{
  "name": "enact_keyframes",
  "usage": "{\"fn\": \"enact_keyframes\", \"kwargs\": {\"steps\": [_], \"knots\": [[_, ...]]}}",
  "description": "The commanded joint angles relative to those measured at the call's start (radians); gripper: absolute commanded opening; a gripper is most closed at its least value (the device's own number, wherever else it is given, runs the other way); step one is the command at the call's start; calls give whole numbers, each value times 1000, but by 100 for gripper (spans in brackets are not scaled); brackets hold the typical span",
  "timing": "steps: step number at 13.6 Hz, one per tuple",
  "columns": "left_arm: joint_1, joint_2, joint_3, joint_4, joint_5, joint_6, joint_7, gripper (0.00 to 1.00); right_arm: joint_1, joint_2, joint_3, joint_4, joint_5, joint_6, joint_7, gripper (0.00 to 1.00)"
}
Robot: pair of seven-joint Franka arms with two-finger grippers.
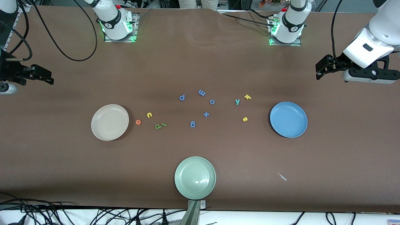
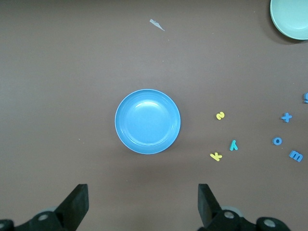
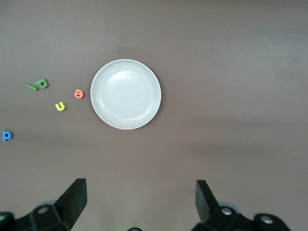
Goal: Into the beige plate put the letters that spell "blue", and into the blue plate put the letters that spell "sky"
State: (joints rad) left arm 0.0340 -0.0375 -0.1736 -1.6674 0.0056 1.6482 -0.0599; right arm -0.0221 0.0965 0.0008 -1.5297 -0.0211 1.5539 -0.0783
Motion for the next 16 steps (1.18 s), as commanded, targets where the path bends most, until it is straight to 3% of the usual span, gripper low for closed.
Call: {"fn": "enact_keyframes", "kwargs": {"steps": [1,16], "knots": [[1,5,-6,23,19,-18,3,100,2,11,1,26,4,-6,-8,100],[10,5,-1,23,16,-18,8,100,-9,15,-2,26,1,-6,-14,100]]}}
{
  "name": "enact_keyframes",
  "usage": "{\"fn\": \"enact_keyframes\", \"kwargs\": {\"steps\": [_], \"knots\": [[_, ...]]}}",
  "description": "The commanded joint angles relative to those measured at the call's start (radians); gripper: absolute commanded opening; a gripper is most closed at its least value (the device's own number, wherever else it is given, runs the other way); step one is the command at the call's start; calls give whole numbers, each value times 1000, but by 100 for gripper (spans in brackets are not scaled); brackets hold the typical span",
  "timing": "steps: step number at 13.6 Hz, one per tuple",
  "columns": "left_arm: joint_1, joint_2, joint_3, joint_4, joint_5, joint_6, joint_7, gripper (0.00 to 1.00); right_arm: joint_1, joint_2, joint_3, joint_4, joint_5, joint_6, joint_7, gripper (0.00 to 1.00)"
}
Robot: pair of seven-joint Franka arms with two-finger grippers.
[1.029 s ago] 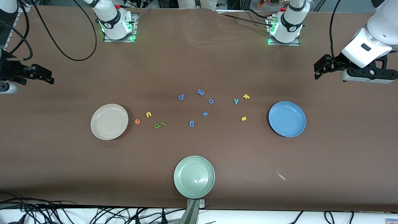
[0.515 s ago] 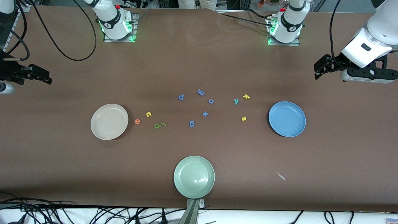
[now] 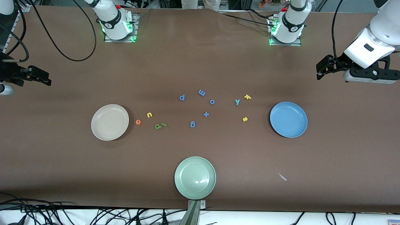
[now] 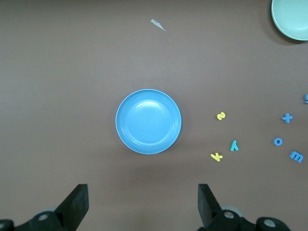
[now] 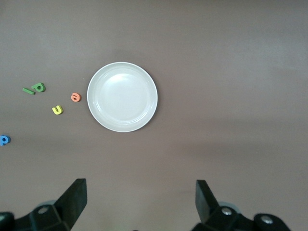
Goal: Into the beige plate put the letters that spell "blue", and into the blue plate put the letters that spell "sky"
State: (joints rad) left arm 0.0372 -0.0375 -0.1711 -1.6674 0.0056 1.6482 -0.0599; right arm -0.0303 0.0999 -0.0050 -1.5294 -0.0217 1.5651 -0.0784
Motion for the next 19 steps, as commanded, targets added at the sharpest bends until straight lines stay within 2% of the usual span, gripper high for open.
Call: {"fn": "enact_keyframes", "kwargs": {"steps": [1,17,19], "knots": [[7,5,-4,23,16,-18,5,100,0,12,3,22,12,-19,-11,100],[-16,19,-7,26,16,-19,12,100,1,-3,8,14,14,-14,-21,100],[-29,69,-15,28,11,-19,5,100,1,9,60,-3,14,1,9,100]]}}
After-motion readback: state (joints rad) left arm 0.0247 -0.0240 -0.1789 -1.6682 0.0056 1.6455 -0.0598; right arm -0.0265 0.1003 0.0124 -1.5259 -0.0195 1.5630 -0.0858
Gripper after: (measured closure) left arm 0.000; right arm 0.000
